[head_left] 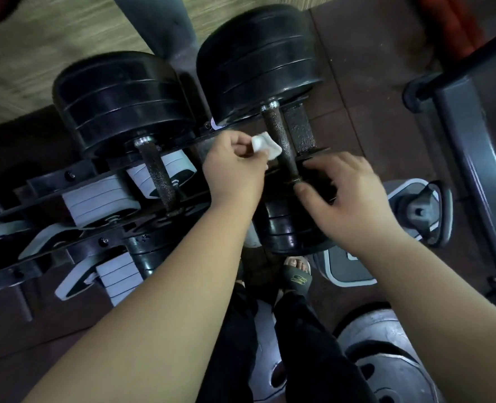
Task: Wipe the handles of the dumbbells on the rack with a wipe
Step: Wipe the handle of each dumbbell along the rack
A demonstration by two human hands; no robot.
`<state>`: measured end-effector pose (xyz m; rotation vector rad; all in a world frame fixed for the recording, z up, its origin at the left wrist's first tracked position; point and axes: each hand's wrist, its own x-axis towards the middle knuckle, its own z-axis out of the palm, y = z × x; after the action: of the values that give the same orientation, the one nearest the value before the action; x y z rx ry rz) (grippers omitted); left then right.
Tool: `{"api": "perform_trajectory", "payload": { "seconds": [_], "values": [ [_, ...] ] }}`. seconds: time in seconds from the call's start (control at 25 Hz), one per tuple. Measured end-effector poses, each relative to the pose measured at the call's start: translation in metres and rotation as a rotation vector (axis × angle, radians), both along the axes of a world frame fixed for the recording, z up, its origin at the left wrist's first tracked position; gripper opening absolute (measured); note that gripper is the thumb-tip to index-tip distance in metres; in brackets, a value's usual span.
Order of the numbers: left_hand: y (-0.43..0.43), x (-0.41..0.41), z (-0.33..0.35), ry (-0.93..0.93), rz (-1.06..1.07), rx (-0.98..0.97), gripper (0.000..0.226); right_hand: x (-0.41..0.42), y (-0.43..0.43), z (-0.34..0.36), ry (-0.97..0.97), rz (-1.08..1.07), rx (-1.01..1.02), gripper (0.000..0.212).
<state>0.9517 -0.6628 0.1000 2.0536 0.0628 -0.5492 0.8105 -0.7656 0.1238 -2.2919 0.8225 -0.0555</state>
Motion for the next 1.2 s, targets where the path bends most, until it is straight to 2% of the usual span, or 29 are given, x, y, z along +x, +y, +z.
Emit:
{"api": "perform_trajectory", "payload": {
  "seconds": [0.08, 0.16, 0.28, 0.44, 0.56, 0.72, 0.84, 0.96, 1.08, 1.2],
  "values": [
    [-0.009, 0.004, -0.013, 0.083, 0.143, -0.066, 0.024, -0.012, 0.007, -0.023, 0.014, 0.125, -0.095, 0.046],
    [-0.015, 0.007, -0.021, 0.165, 0.213, -0.159, 0.017, -0.015, 0.012, -0.037, -0.053, 0.126, -0.162, 0.042],
    [-0.016, 0.011, -0.032, 0.182, 0.105, -0.141, 0.007, -0.017, 0.013, -0.044, -0.178, 0.079, -0.188, 0.037],
    [-0.005, 0.009, -0.035, 0.200, -0.133, -0.084, 0.021, -0.023, 0.013, -0.049, -0.301, 0.087, -0.165, 0.036],
    [-0.012, 0.018, -0.036, 0.168, -0.093, -0.098, 0.016, -0.024, 0.012, -0.052, -0.317, 0.086, -0.159, 0.035],
    [-0.021, 0.027, -0.040, 0.047, 0.003, -0.184, 0.025, -0.023, 0.012, -0.054, -0.325, 0.064, -0.147, 0.033],
    [-0.022, 0.019, -0.048, -0.031, -0.007, -0.196, 0.014, -0.023, 0.011, -0.056, -0.338, 0.056, -0.151, 0.031],
    [-0.016, 0.010, -0.052, 0.047, -0.021, -0.214, 0.019, -0.022, 0.011, -0.057, -0.338, 0.057, -0.147, 0.030],
    [0.001, -0.002, -0.051, 0.163, -0.167, -0.189, 0.028, -0.023, 0.012, -0.057, -0.350, 0.057, -0.153, 0.029],
    [0.005, -0.004, -0.045, 0.212, -0.210, -0.158, 0.017, -0.022, 0.012, -0.058, -0.345, 0.052, -0.156, 0.029]
  ]
}}
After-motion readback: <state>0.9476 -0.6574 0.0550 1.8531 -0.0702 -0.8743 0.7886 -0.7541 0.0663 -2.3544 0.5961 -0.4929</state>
